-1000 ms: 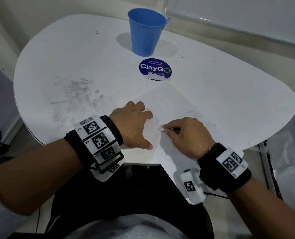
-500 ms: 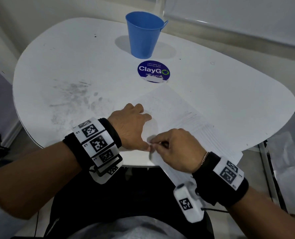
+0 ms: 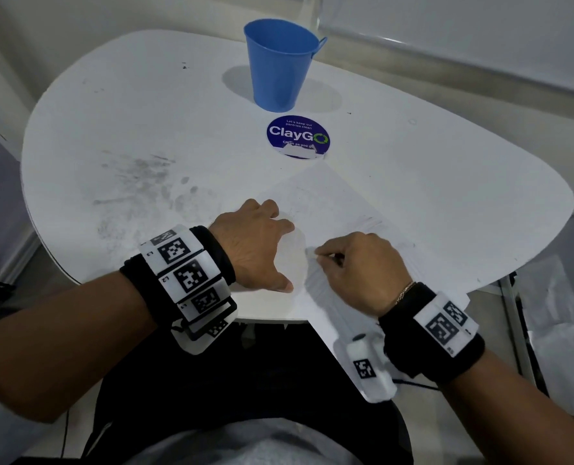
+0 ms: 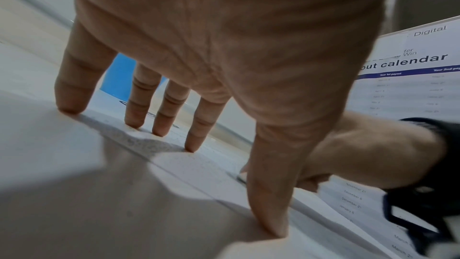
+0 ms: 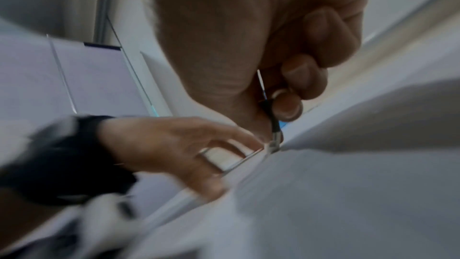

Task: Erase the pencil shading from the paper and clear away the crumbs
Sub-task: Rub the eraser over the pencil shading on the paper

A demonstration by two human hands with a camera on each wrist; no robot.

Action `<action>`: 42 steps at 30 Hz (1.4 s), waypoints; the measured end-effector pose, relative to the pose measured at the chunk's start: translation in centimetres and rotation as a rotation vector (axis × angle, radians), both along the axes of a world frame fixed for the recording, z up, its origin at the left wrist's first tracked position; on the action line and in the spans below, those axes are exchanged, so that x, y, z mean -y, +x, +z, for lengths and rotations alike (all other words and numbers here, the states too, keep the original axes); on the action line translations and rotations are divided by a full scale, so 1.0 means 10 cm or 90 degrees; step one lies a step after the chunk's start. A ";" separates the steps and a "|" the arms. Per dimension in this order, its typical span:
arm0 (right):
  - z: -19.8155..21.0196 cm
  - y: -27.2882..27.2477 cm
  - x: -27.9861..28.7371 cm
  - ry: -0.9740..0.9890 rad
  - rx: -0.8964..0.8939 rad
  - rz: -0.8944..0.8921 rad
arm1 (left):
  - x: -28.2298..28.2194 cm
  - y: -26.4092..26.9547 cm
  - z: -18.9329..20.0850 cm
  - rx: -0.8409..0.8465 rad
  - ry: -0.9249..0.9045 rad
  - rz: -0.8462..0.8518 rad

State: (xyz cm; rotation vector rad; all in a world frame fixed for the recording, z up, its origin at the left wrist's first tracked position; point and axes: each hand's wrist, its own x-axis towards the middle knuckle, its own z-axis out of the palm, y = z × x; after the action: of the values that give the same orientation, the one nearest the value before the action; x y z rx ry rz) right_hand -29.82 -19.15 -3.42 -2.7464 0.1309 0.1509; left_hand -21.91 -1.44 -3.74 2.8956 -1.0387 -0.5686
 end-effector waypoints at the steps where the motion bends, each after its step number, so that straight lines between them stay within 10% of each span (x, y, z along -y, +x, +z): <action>1: 0.00 -0.05 -0.06 0.007 -0.014 0.037 | 0.00 0.00 0.00 0.001 0.000 -0.002; 42: 0.05 -0.05 -0.01 0.004 -0.048 0.046 | 0.02 0.02 0.05 -0.018 0.023 0.003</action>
State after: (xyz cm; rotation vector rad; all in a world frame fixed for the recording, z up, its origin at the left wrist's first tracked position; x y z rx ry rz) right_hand -30.33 -19.06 -2.89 -2.7408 0.0515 0.2734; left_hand -21.66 -1.68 -3.19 2.9103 -1.0282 -0.6333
